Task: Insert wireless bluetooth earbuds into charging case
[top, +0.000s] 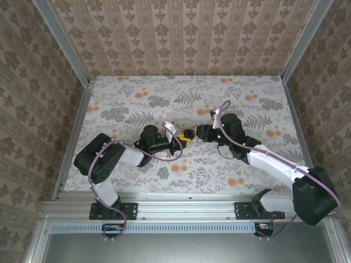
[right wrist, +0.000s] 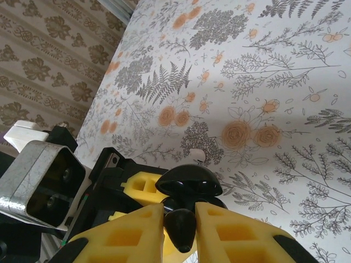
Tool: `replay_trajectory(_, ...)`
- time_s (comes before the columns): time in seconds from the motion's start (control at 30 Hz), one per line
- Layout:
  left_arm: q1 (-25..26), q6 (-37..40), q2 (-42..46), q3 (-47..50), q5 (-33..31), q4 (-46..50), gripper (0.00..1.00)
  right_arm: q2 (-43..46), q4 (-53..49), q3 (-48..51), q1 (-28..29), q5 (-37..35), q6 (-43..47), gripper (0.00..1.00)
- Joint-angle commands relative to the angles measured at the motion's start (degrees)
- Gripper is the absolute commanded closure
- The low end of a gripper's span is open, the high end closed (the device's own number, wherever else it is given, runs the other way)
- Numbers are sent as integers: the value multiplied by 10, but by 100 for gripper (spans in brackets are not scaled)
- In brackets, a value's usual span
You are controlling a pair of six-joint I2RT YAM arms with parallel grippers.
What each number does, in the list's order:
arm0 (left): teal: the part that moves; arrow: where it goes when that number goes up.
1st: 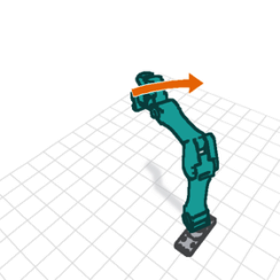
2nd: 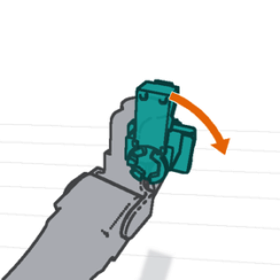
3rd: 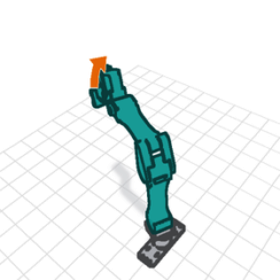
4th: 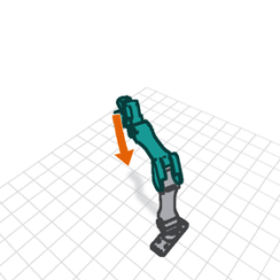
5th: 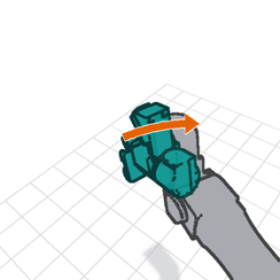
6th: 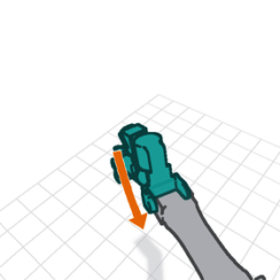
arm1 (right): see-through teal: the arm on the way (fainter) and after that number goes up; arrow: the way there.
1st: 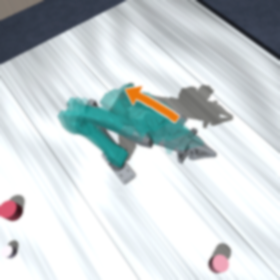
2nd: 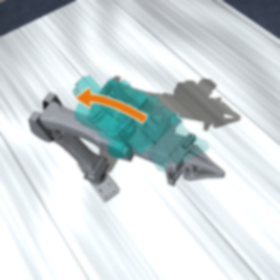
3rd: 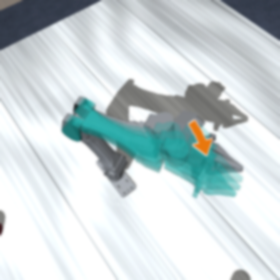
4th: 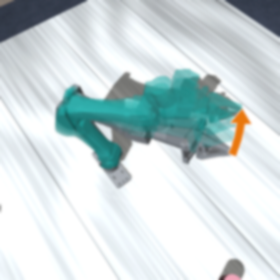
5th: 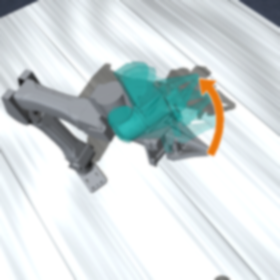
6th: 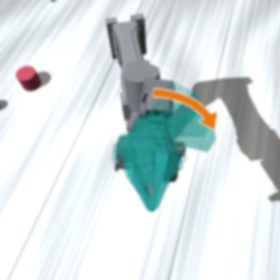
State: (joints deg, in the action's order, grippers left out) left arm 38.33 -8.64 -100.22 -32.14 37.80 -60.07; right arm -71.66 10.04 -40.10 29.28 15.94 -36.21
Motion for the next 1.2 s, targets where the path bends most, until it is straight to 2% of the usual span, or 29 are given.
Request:
replay_trajectory(0.0, 2, -13, 21, -10, 19, -29, 93, -13, 36, 0, 7, 10, 3, 79)
replay_trajectory(0.63, 2, -23, 26, -9, 20, -39, 93, -52, 60, 8, 17, 5, 2, 79)
replay_trajectory(1.17, 0, -29, 31, -10, 25, -42, 93, -27, 76, 25, 18, -30, 5, 79)
